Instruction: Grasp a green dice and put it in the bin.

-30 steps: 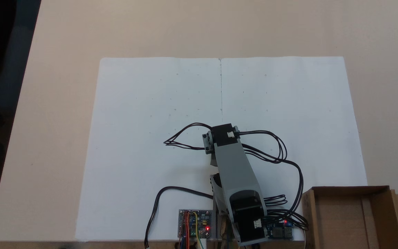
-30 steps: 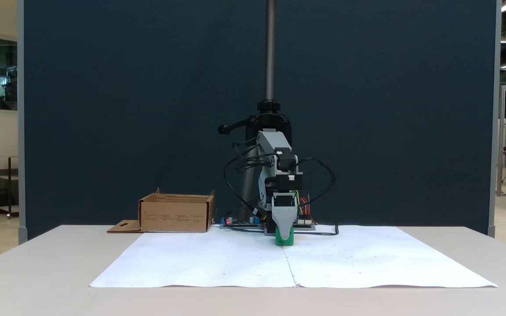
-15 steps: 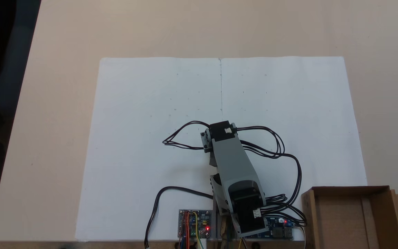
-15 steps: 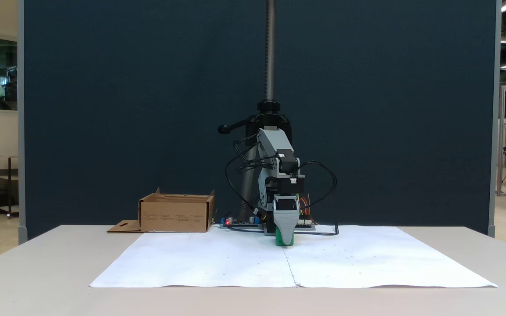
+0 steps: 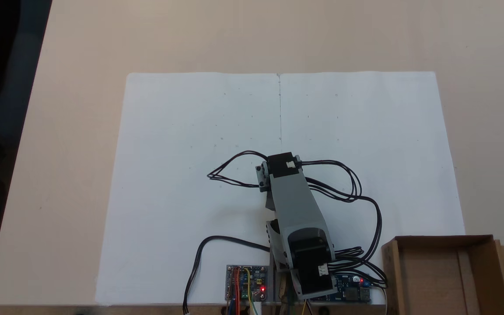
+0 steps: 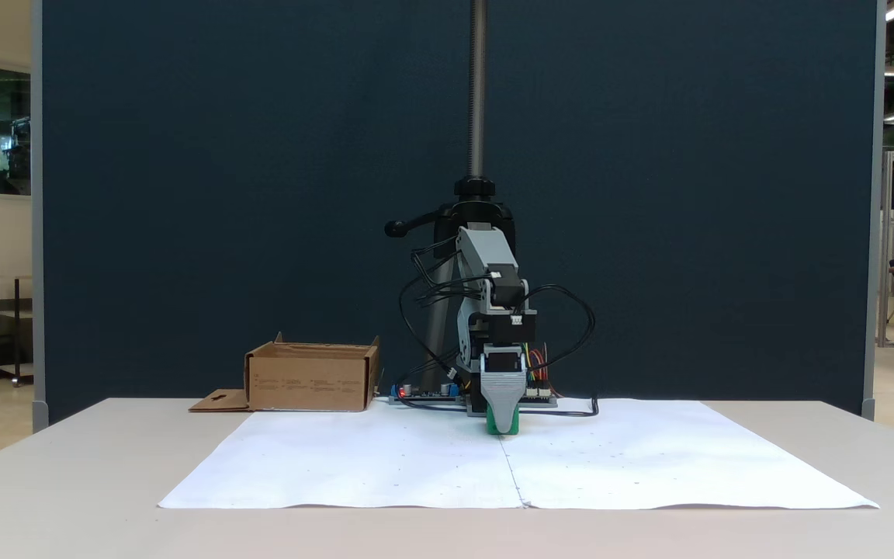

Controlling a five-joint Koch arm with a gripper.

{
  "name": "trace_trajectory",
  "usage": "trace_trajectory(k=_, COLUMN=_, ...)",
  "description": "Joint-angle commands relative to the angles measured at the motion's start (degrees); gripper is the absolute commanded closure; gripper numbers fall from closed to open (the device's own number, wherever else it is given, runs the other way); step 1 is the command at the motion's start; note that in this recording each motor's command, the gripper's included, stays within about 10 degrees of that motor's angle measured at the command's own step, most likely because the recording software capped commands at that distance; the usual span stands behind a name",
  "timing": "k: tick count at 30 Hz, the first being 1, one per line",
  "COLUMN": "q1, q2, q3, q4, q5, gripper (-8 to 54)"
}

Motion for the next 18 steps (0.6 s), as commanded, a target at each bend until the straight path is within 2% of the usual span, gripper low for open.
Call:
trace_trajectory(k=1, q1=0.09, q2=0.09, q3=-0.18, q4=-2.81, q5=1.76, gripper=5.1)
trace_trajectory(k=11, q1=0.09, q2=-0.88, q3=0.00, q4=-3.96, q5=-0.44, gripper=5.3)
trace_trajectory(k=18, q1=0.09, q2=-0.97, q3=0.18, q4=-3.87, q5=-0.88, gripper=7.9)
